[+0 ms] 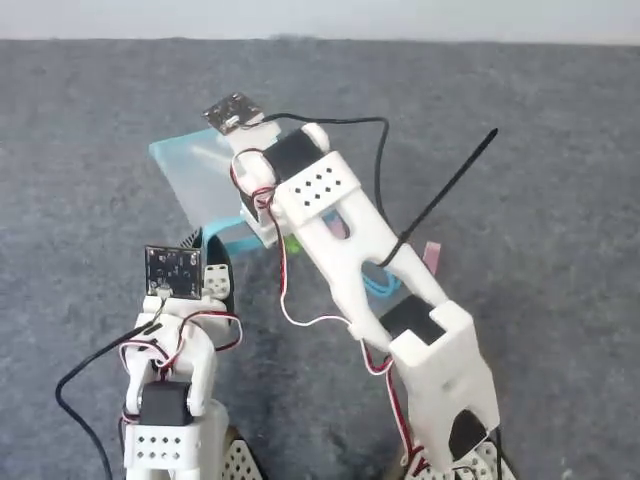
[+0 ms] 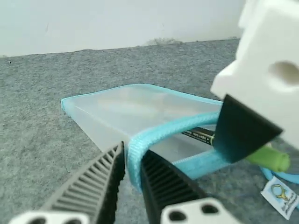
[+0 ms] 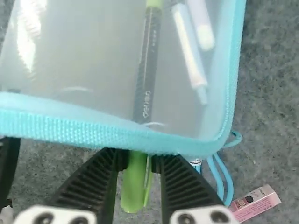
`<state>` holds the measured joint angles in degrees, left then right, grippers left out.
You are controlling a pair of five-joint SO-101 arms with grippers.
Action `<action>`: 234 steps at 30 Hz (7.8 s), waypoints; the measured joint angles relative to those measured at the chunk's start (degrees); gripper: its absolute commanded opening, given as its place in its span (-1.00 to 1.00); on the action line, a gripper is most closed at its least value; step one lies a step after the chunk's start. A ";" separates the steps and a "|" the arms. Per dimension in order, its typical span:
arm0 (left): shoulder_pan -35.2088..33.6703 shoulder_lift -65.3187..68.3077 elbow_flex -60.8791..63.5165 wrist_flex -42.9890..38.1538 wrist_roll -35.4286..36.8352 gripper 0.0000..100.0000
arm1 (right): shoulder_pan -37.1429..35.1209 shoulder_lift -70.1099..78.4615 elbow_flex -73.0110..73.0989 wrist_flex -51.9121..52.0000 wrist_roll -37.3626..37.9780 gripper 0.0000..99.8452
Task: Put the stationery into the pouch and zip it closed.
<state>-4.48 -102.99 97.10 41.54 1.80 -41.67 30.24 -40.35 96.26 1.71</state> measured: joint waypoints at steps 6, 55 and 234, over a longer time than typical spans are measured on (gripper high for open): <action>0.00 0.00 0.00 0.00 0.00 -0.98 | 0.00 0.00 0.00 0.00 0.00 -0.98; 0.00 0.00 0.00 0.00 0.00 -0.98 | 0.00 0.00 0.00 0.00 0.00 -0.98; 0.00 0.00 0.00 1.05 0.00 -0.98 | 3.08 -65.58 70.24 -20.31 12.22 -0.98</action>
<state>-4.48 -102.99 97.10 42.59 1.80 -38.59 -35.34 29.89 75.96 13.93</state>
